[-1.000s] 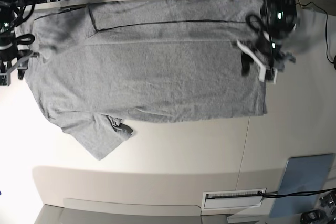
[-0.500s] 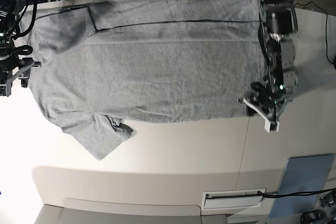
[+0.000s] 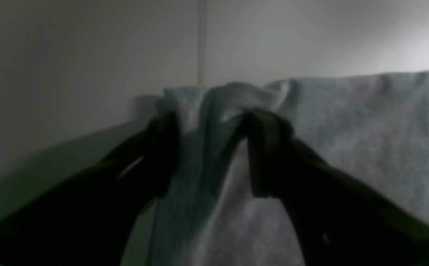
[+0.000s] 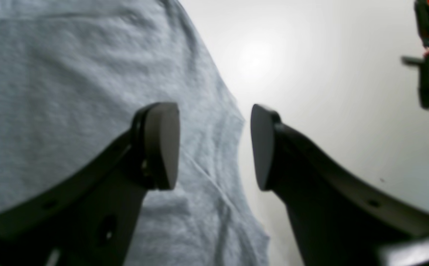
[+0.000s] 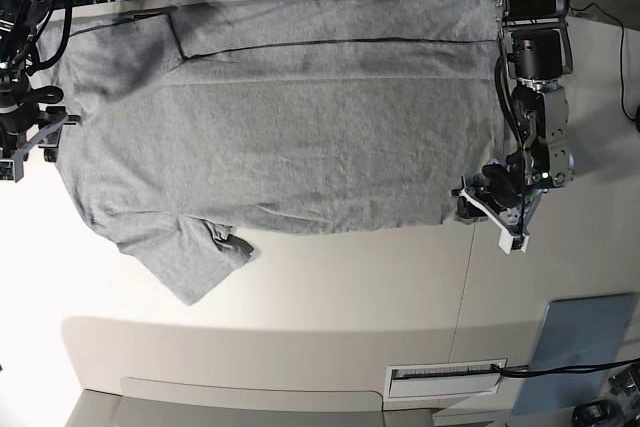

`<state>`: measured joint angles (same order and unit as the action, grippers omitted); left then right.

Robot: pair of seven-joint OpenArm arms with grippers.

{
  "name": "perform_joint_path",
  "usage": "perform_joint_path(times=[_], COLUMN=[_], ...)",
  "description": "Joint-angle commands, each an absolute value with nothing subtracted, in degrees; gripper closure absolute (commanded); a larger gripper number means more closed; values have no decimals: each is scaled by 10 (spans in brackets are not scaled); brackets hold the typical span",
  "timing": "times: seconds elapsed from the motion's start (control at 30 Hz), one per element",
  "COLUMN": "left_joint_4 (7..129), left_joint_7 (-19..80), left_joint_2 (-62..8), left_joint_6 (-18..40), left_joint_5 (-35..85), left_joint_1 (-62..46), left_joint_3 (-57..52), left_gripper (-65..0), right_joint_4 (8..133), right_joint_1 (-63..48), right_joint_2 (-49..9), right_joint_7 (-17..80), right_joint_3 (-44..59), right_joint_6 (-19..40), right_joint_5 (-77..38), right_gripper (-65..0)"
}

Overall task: Fold the T-shirt properly
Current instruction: 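Release the shirt and move the left gripper to the hem corner, then move the right gripper to the other hem corner and grasp it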

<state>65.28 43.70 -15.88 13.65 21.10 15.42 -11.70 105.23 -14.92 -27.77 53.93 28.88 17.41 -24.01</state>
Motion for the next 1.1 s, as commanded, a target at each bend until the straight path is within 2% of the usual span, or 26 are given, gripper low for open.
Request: perform_joint_path(times=[0.0, 0.1, 0.13, 0.27, 0.43, 0.63, 0.8, 1.07], left_joint_4=[659, 659, 659, 660, 660, 660, 659, 659], left_joint_7=[444, 436, 435, 435, 437, 438, 440, 442], left_joint_2=[-164, -164, -164, -163, -163, -163, -163, -163], left_joint_6=[140, 133, 123, 110, 124, 132, 132, 132], left_joint_5=[215, 210, 210, 211, 210, 210, 210, 210], left_joint_1=[165, 165, 166, 165, 165, 163, 160, 160], left_joint_3=[-118, -118, -118, -118, -118, -118, -118, -118], left_gripper=[-225, -18, 0, 0, 0, 0, 0, 0], right_joint_4=[1061, 1060, 1060, 1039, 925, 726, 534, 292], right_joint_1=[-144, -144, -144, -114, 10, 209, 358, 489], right_joint_2=[-292, -292, -292, -298, -323, -322, -318, -283], right_joint_7=[525, 507, 493, 471, 471, 476, 468, 372], right_joint_3=[296, 296, 296, 273, 149, 10, -95, -238], right_joint_6=[171, 171, 172, 174, 173, 176, 228, 233], right_joint_5=[-240, -240, -240, -240, -207, -179, -180, -165], right_gripper=[-305, -305, -305, -305, -305, -305, -305, -305])
